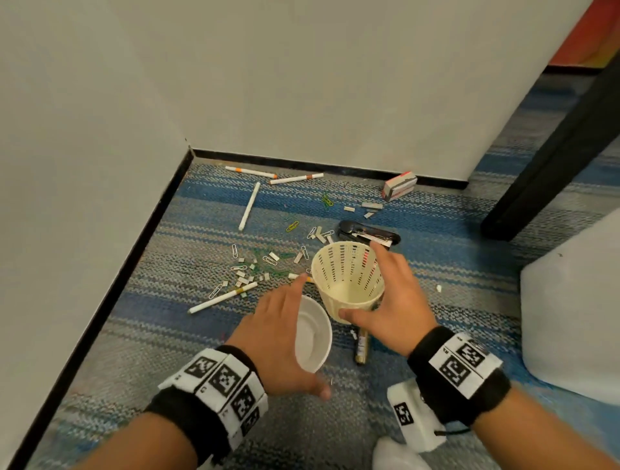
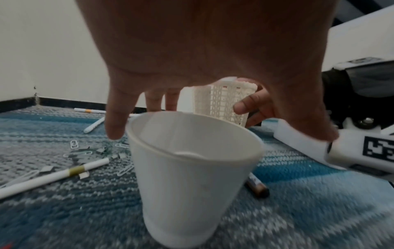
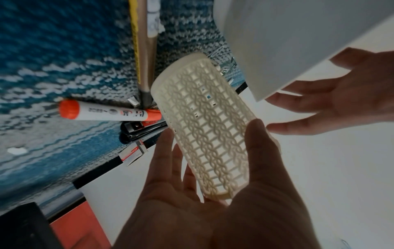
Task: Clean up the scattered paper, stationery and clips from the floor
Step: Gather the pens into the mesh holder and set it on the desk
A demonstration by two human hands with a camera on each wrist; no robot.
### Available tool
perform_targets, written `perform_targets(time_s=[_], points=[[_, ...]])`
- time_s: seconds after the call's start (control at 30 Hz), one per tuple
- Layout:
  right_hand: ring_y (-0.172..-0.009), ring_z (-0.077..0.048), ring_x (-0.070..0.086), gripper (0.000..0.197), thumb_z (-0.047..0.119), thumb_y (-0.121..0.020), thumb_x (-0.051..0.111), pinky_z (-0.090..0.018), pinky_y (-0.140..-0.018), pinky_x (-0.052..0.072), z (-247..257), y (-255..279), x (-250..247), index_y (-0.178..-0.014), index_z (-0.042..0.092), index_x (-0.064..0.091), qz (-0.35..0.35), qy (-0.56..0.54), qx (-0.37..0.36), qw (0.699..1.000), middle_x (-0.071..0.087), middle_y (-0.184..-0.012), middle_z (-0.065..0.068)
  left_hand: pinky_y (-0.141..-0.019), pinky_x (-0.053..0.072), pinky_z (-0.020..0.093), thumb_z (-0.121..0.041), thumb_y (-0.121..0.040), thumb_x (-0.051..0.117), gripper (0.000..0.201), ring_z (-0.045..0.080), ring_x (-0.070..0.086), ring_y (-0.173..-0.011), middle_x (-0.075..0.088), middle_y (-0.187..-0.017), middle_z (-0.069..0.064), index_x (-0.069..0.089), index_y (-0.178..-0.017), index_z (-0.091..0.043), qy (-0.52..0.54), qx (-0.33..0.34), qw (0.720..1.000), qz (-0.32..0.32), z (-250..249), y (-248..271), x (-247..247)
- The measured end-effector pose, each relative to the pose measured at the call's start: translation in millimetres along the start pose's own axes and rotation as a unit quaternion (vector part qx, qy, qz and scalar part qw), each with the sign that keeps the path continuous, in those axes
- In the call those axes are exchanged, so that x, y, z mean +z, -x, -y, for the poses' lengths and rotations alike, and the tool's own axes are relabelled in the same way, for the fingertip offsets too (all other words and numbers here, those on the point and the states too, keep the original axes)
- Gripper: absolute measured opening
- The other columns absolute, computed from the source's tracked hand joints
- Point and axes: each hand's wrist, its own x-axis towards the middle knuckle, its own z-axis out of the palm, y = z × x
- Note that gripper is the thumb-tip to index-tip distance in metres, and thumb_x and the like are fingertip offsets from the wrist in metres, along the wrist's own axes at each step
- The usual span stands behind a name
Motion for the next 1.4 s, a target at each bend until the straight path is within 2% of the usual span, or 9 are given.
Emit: perform_targets(time_s=[0.23,0.47,0.6,0.8,0.97,1.07,1.17,1.27,1.4], points=[[-0.129,-0.006,0.031,0.109,0.034,-0.057,0.084,-0.009,-0.101,0.019,-7,14,9,-0.146,0.024,0.022,0.013,-0.036,-0.001,0.999,0.031,-0.139,0.005,-0.107,0.034,0.045,-0.056,-0.046,0.076,0.126,0.025,0.015,-0.135,0.013,-0.143,0.001,0.005,-0.144,-0.024,-0.033,-0.073,0.997,-0.006,8,-3,-5],[-0.123,0.003,0.024,0.108,0.04,-0.06,0.082,-0.018,-0.105,0.024,-2,24,23,-0.145,0.029,0.017,0.084,-0.024,-0.051,0.995,0.027,-0.135,0.016,-0.109,0.032,0.044,-0.05,-0.045,0.08,0.123,0.028,0.018,-0.133,0.016,-0.14,0.003,0.012,-0.144,-0.024,-0.032,-0.132,0.99,-0.024,55,3,-33],[-0.13,-0.007,0.029,0.108,0.046,-0.061,0.08,-0.029,-0.11,0.03,-2,25,37,-0.147,0.029,0.016,0.127,-0.007,-0.08,0.989,0.027,-0.141,0.009,-0.108,0.033,0.044,-0.058,-0.035,0.073,0.125,0.028,0.019,-0.132,0.016,-0.136,0.001,0.014,-0.142,-0.031,-0.026,-0.144,0.989,-0.002,80,23,-31],[-0.126,0.004,0.021,0.113,0.048,-0.063,0.078,-0.027,-0.108,0.031,-6,24,39,-0.14,0.048,-0.004,0.149,0.011,-0.086,0.985,0.021,-0.142,0.016,-0.105,0.037,0.043,-0.057,-0.034,0.068,0.122,0.027,0.021,-0.132,0.015,-0.138,0.0,0.015,-0.142,-0.033,-0.02,-0.129,0.991,-0.01,94,43,-19],[-0.136,-0.001,0.02,0.119,0.026,-0.067,0.072,-0.024,-0.109,0.028,-11,31,27,-0.136,0.055,-0.02,0.19,-0.017,-0.078,0.979,0.009,-0.147,0.022,-0.114,0.017,0.051,-0.085,-0.024,0.049,0.135,0.027,0.007,-0.14,0.006,-0.149,0.002,0.0,-0.143,-0.044,-0.068,-0.117,0.991,-0.013,78,39,-23],[-0.132,-0.006,0.033,0.096,0.01,-0.066,0.057,-0.033,-0.107,0.038,-22,26,11,-0.141,0.048,0.011,0.12,-0.094,-0.039,0.988,0.028,-0.142,0.009,-0.108,0.024,0.049,-0.088,-0.05,0.043,0.1,0.028,0.027,-0.131,0.034,-0.138,0.003,0.027,-0.136,-0.039,-0.036,-0.042,0.991,-0.121,57,27,-27],[-0.109,-0.009,0.047,0.055,0.005,-0.077,0.055,-0.04,-0.096,0.047,-33,7,4,-0.125,0.032,0.048,0.029,-0.034,0.007,0.999,0.047,-0.114,0.009,-0.09,0.04,0.043,-0.053,-0.076,0.04,0.043,0.025,0.054,-0.097,0.059,-0.1,-0.005,0.055,-0.107,-0.028,0.012,0.029,0.973,-0.228,37,-5,-39],[-0.104,-0.011,0.047,0.027,0.021,-0.089,0.053,-0.039,-0.099,0.044,-34,-20,8,-0.114,0.029,0.055,0.048,0.118,0.021,0.992,0.054,-0.107,0.008,-0.09,0.042,0.039,-0.028,-0.082,0.047,0.013,0.02,0.052,-0.073,0.056,-0.071,-0.013,0.052,-0.093,-0.029,0.027,-0.029,0.982,-0.183,31,-42,-64],[-0.124,-0.022,0.04,0.036,0.046,-0.088,0.051,-0.039,-0.106,0.034,-32,-49,27,-0.119,0.028,0.053,0.138,0.269,0.005,0.953,0.05,-0.133,-0.001,-0.091,0.043,0.036,-0.028,-0.085,0.055,0.005,0.027,0.061,-0.092,0.066,-0.09,0.0,0.05,-0.085,-0.029,-0.076,-0.135,0.985,-0.073,59,-82,-88]])
